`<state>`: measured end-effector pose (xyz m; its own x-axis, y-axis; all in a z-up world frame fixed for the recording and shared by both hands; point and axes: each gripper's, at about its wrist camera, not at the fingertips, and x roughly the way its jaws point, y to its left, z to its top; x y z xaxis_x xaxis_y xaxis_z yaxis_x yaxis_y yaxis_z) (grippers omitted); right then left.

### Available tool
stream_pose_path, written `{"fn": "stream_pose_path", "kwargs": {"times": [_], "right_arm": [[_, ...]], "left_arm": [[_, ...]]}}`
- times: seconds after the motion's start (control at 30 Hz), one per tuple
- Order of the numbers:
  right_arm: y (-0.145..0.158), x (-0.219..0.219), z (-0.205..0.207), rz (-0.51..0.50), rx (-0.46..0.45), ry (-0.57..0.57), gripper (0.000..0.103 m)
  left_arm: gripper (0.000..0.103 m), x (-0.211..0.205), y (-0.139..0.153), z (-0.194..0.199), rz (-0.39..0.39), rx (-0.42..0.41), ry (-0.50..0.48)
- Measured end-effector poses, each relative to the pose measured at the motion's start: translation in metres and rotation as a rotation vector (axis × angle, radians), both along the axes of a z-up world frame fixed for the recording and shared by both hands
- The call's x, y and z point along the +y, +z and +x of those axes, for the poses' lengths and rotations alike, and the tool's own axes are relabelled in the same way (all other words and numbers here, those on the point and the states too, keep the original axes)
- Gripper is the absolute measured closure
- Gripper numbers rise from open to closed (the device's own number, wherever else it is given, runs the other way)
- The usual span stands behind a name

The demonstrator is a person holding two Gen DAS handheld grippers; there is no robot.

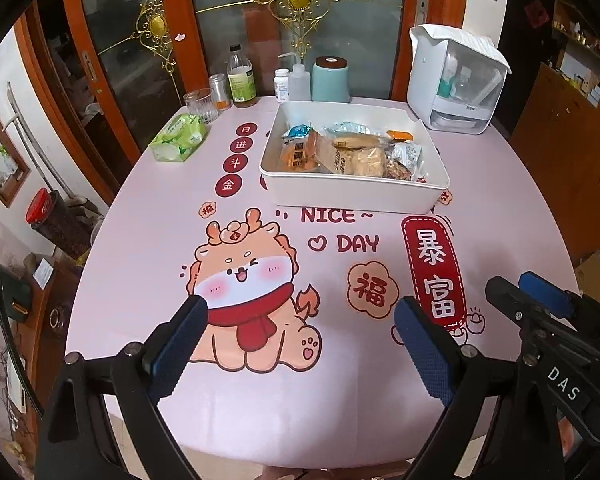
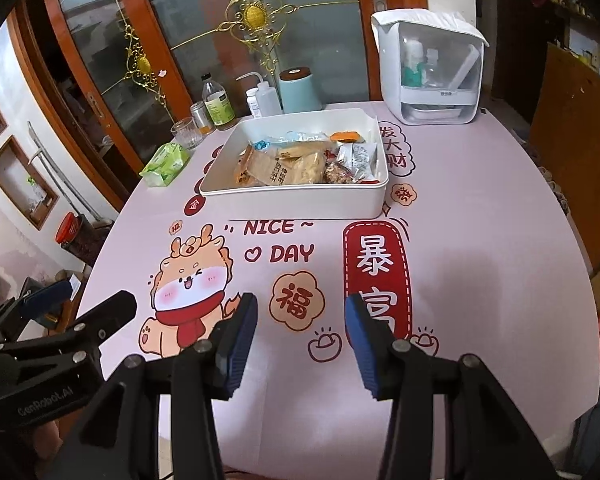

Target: Organize snacks

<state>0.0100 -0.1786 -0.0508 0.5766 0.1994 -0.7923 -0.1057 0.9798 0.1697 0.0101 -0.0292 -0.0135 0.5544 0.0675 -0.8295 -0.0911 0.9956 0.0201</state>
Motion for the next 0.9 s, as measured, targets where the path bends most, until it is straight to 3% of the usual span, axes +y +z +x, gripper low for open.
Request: {"fn": "stream_pose_path", "kwargs": {"times": [0.9], "right_arm": [[0.01,0.018,-0.009,-0.061,-0.006,-0.03,0.057]], "left_arm": [[0.009,0.004,0.003,0.003,0.011,-0.005,-0.064]]}}
